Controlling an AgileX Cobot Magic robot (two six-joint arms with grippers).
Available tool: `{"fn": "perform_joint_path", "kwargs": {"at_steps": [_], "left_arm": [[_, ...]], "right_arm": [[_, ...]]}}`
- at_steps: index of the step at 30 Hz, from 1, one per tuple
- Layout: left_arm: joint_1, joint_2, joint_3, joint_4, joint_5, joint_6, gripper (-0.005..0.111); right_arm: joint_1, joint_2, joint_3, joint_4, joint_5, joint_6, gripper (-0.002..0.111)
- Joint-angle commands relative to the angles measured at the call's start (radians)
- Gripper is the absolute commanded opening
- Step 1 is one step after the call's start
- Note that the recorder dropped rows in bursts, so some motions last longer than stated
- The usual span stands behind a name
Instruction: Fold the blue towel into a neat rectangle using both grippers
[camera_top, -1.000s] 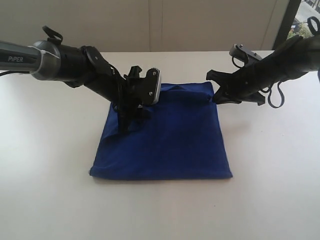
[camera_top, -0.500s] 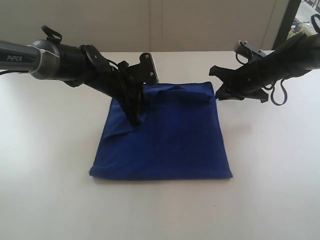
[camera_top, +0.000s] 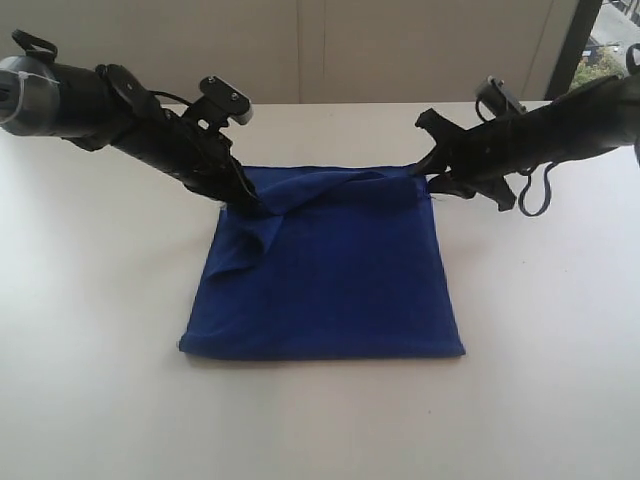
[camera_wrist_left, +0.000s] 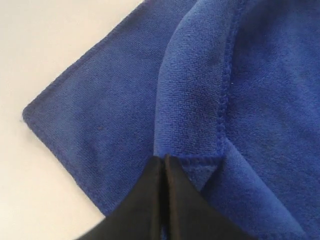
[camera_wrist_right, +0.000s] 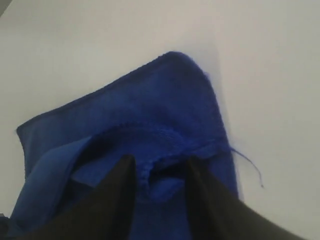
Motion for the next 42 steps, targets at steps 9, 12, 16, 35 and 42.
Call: {"fn": "perform_joint_path", "kwargs": {"at_steps": [9, 12, 16, 35, 42], "left_arm": [[0.003, -0.008, 0.007, -0.012, 0.025, -0.013, 0.000], [0.003, -0.008, 0.007, -0.012, 0.023, -0.016, 0.000], [0.003, -0.008, 0.007, -0.012, 0.023, -0.016, 0.000], [0.003, -0.008, 0.007, -0.012, 0.023, -0.016, 0.000], [0.003, -0.008, 0.007, -0.012, 0.023, -0.016, 0.000]], "right_arm": [[0.040, 0.022, -0.002, 0.073, -0.063, -0.151, 0.032], [0.051, 0.031, -0.004, 0.075, -0.060, -0.172, 0.020], [0.053, 0.022, -0.015, 0.069, -0.004, -0.219, 0.000], [0.089, -0.010, -0.012, -0.256, 0.344, -0.262, 0.044], [0.077, -0.093, -0.015, -0.261, 0.179, -0.178, 0.048]]}}
